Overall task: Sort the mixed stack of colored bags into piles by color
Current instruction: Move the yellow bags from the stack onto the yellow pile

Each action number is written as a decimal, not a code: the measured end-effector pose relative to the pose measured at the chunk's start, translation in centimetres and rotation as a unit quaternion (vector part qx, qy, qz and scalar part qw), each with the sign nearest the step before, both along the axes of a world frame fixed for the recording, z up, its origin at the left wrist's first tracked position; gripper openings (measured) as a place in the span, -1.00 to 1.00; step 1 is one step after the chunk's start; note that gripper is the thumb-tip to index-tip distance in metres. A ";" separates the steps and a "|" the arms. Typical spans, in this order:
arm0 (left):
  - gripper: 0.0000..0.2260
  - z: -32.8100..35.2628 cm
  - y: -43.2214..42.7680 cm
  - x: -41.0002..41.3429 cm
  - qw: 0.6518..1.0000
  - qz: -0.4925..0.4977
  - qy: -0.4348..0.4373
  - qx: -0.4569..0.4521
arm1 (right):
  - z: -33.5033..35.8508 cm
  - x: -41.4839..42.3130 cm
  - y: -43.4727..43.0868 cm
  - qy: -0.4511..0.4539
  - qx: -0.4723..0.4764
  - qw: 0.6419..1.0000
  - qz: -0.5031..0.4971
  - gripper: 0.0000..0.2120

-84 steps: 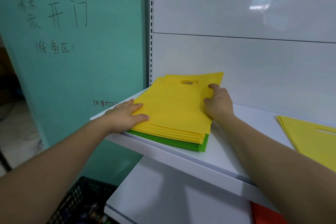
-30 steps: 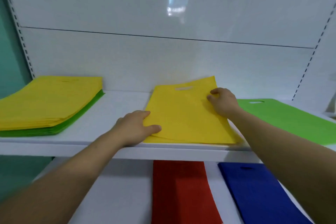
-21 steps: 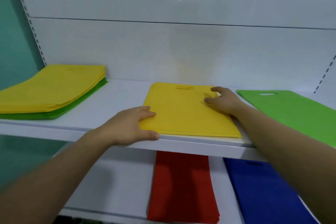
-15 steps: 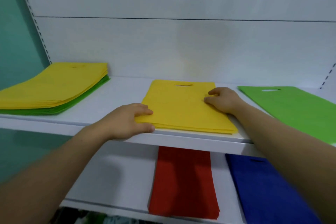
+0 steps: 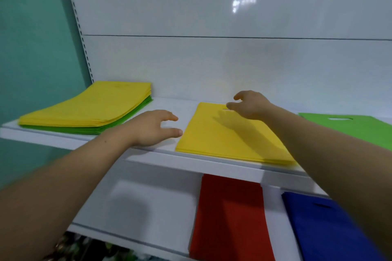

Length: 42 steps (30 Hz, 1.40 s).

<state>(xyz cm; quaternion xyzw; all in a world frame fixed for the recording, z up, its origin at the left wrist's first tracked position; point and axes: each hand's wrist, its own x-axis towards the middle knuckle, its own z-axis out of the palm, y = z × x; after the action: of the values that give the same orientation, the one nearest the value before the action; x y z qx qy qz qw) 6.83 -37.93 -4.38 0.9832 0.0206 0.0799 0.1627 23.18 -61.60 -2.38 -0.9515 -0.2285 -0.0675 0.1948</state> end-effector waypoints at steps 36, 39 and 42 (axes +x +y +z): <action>-0.41 -0.4 35.5 -5.3 0.990 0.118 0.073 0.003 | -1.5 -4.7 36.3 0.091 0.065 0.989 -0.098 -0.59; -0.40 -0.1 35.4 -5.1 0.991 0.116 0.073 0.003 | -1.3 -4.6 36.3 0.122 0.114 0.979 -0.116 -0.76; -0.47 0.1 34.9 -5.0 0.992 0.107 0.071 -0.004 | -1.1 -4.5 36.2 0.144 0.174 0.965 -0.132 -0.76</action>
<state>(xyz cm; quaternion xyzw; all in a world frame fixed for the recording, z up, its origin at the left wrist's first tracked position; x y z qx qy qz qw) 1.85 -3.04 -4.24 0.9779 0.1377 0.0266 0.1553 18.71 -25.38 -3.47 -0.9243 -0.0549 0.0064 0.3777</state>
